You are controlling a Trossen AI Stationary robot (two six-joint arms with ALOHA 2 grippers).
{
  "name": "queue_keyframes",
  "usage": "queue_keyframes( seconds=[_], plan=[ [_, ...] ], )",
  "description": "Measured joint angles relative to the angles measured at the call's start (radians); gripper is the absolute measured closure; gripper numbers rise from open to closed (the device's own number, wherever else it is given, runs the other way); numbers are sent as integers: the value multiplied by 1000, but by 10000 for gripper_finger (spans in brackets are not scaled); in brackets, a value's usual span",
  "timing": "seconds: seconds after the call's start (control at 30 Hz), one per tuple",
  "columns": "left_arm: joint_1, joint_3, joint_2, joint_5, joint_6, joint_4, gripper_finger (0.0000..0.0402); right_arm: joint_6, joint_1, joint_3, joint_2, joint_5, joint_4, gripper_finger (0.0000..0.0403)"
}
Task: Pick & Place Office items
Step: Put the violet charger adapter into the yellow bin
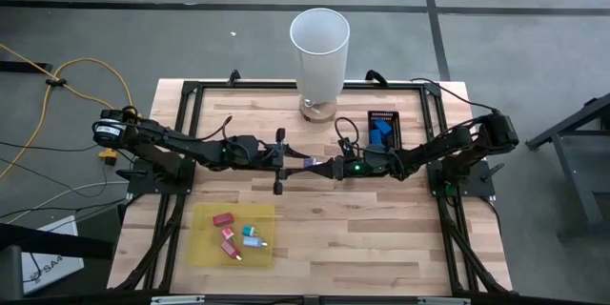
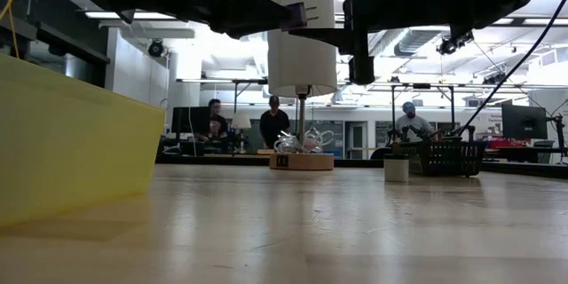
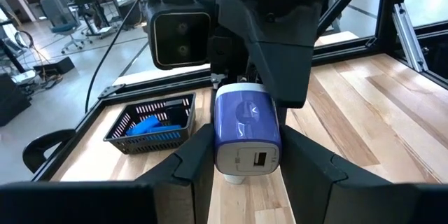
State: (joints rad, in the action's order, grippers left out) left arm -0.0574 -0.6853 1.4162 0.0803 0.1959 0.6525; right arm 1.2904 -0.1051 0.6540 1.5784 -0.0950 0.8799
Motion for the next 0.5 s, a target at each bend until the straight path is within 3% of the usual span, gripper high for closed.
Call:
queue_keyframes(
  seconds=[0.5],
  plan=[
    [0, 0, -1, -4, 24, 0, 275, 50, -63, 0, 0, 30, 0, 224]
  ],
)
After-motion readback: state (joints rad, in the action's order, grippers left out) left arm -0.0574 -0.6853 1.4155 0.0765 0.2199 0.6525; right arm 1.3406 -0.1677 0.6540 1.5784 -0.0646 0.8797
